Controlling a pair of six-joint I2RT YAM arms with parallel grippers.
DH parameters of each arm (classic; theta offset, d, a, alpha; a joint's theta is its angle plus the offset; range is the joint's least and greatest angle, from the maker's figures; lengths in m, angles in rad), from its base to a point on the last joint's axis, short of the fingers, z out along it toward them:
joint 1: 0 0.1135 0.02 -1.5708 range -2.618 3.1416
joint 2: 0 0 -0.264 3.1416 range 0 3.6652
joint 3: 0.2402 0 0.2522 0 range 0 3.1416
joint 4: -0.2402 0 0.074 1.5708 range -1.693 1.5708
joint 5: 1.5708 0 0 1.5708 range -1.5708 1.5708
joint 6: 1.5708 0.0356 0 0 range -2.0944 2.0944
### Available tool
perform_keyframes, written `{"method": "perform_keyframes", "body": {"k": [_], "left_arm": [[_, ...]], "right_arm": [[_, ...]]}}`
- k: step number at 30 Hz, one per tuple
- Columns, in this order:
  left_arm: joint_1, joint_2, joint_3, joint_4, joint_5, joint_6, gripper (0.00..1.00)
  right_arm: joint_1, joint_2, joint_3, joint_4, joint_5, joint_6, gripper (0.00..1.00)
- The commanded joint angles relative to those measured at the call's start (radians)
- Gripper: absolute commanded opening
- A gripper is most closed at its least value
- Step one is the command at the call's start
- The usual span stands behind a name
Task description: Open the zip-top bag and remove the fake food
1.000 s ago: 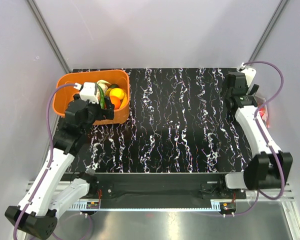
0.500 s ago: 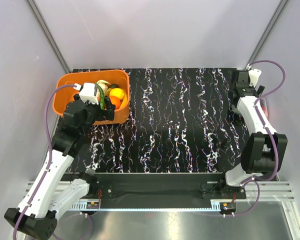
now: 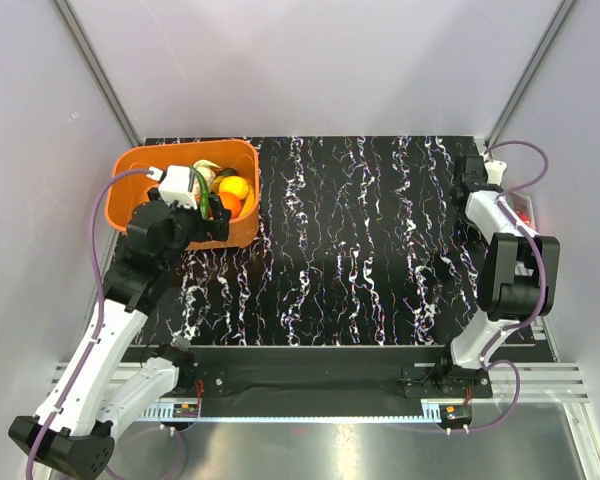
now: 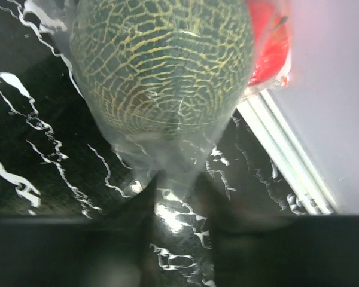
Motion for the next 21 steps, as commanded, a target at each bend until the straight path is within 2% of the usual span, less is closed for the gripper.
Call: {"method": "perform_keyframes", "body": {"k": [1,2,10,11,13,21], "left_arm": [[-0.005,-0.009,0.018,0.043,0.014,0.004,0.99],[-0.005,-0.006,0.018,0.045,0.012,0.006,0.99],[-0.005,-0.007,0.018,0.043,0.012,0.007,0.99],[-0.005,-0.005,0.018,0.042,0.014,0.007,0.99],[-0.005,-0.002,0.02,0.042,0.017,0.007,0.99],[-0.003,0.004,0.02,0.04,0.023,0.01,0.99]], "right_arm": [[0.0,0.012,0.001,0.047,0.006,0.002,0.23],[0.0,0.012,0.001,0.043,0.001,0.005,0.16],[0.037,-0.075,-0.022,-0.006,-0.094,0.034,0.09],[0.055,-0.087,-0.028,-0.008,-0.101,0.034,0.05],[0.15,-0.107,-0.045,-0.007,-0.103,0.034,0.0],[0.443,-0.15,-0.048,-0.014,-0.218,0.078,0.0]]}}
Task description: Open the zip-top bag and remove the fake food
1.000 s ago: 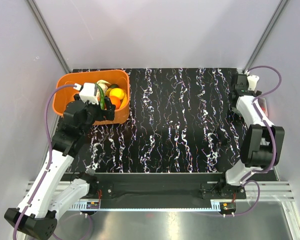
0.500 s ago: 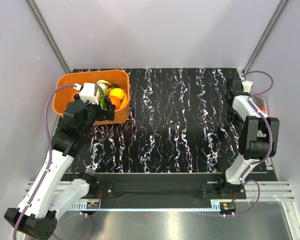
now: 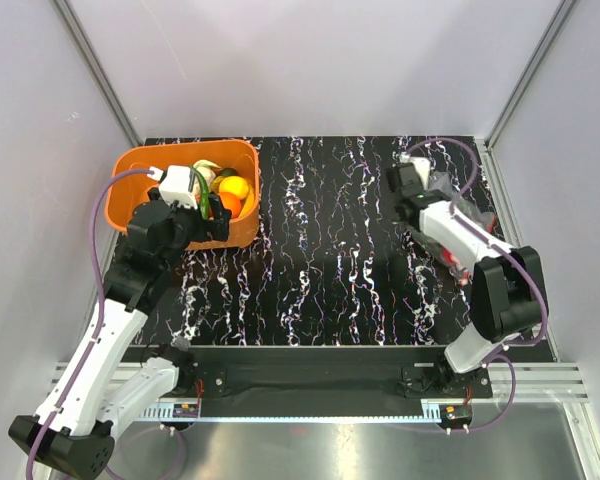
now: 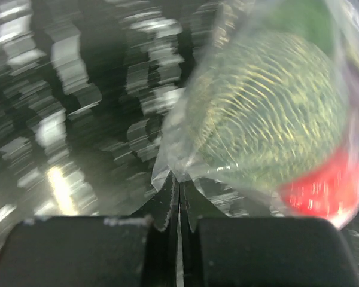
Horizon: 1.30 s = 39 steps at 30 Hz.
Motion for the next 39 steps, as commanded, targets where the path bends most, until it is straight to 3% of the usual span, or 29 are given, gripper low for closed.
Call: {"method": "perform_keyframes", "body": {"k": [1,12,16,20,22,25,28,30,33,39], "left_arm": [[-0.003,0.002,0.018,0.041,0.024,0.012,0.99],[-0.005,0.019,0.017,0.044,0.027,0.018,0.99],[-0.005,0.02,0.014,0.042,0.029,0.021,0.99],[-0.003,0.022,0.012,0.044,0.026,0.027,0.99],[-0.005,0.02,0.011,0.045,0.027,0.027,0.99],[-0.008,0.016,0.004,0.054,0.034,0.032,0.99],[-0.02,0.011,0.0,0.056,0.031,0.047,0.99],[-0.034,0.013,-0.002,0.059,0.027,0.053,0.99],[-0.058,0.016,-0.003,0.061,0.03,0.062,0.99],[-0.08,0.026,-0.006,0.064,0.032,0.069,0.99]], "right_arm": [[0.115,-0.054,0.005,-0.006,-0.095,0.037,0.0],[0.554,0.095,0.146,0.017,-0.239,0.175,0.0],[0.669,0.197,0.252,0.046,-0.313,0.189,0.0],[0.746,0.202,0.272,0.063,-0.333,0.172,0.0],[0.749,0.152,0.252,0.058,-0.34,0.183,0.18],[0.749,0.034,0.203,0.032,-0.265,0.181,0.66],[0.749,-0.105,0.148,-0.011,-0.157,0.183,0.87],[0.737,-0.172,0.123,-0.04,-0.069,0.198,0.91],[0.64,-0.293,0.018,-0.087,-0.067,0.249,0.93],[0.332,-0.483,-0.263,0.046,-0.334,0.313,0.93]]}}
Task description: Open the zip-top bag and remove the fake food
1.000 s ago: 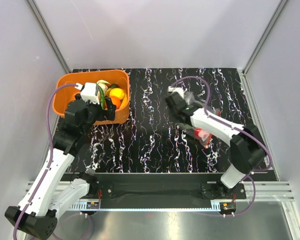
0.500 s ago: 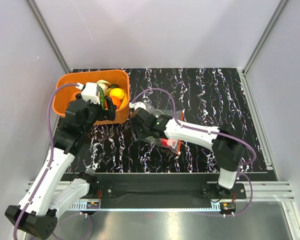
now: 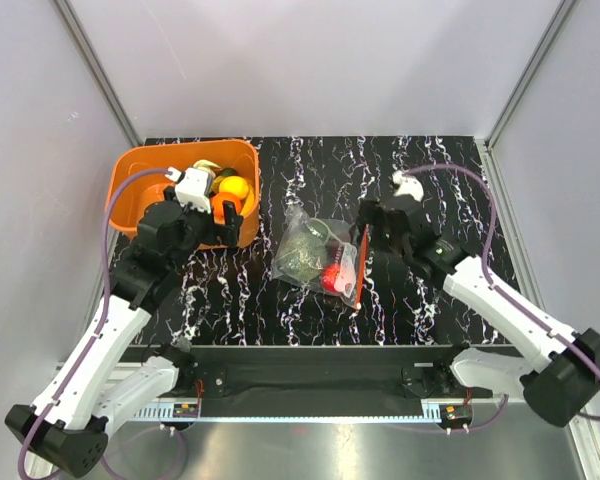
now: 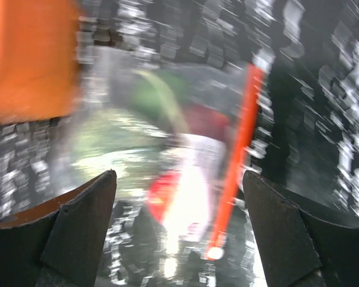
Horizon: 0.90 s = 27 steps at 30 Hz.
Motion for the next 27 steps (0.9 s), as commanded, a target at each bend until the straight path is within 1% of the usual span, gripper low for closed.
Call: {"method": "perform_keyframes", "body": {"k": [1,3,5,7,11,14,16,20,25,26,27], "left_arm": [[-0.012,0.007,-0.007,0.062,0.011,0.021,0.99],[-0.018,0.01,-0.007,0.062,0.011,0.022,0.99],[-0.024,0.008,-0.007,0.06,0.01,0.024,0.99],[-0.033,0.008,-0.009,0.062,0.004,0.03,0.99],[-0.04,0.01,-0.01,0.062,-0.004,0.035,0.99],[-0.043,0.011,-0.012,0.062,-0.004,0.036,0.99],[-0.046,0.011,-0.01,0.062,-0.005,0.038,0.99],[-0.05,0.013,-0.012,0.062,-0.009,0.038,0.99],[-0.056,0.013,-0.013,0.062,-0.01,0.041,0.99],[-0.055,0.013,-0.012,0.062,-0.01,0.041,0.99],[-0.055,0.013,-0.012,0.06,-0.01,0.041,0.99]], "right_arm": [[-0.11,-0.015,-0.146,0.055,-0.156,0.072,0.93],[-0.17,-0.006,-0.229,0.132,-0.249,0.097,0.88],[-0.193,0.01,-0.274,0.178,-0.33,0.124,0.83],[-0.204,0.031,-0.32,0.236,-0.366,0.144,0.81],[-0.221,0.076,-0.387,0.321,-0.404,0.183,0.79],[-0.232,0.129,-0.426,0.423,-0.453,0.212,0.78],[-0.232,0.168,-0.455,0.499,-0.461,0.227,0.77],[-0.238,0.224,-0.472,0.543,-0.467,0.236,0.75],[-0.241,0.264,-0.515,0.638,-0.473,0.262,0.73],[-0.241,0.272,-0.522,0.655,-0.475,0.269,0.72],[-0.241,0.296,-0.534,0.689,-0.476,0.276,0.67]]}}
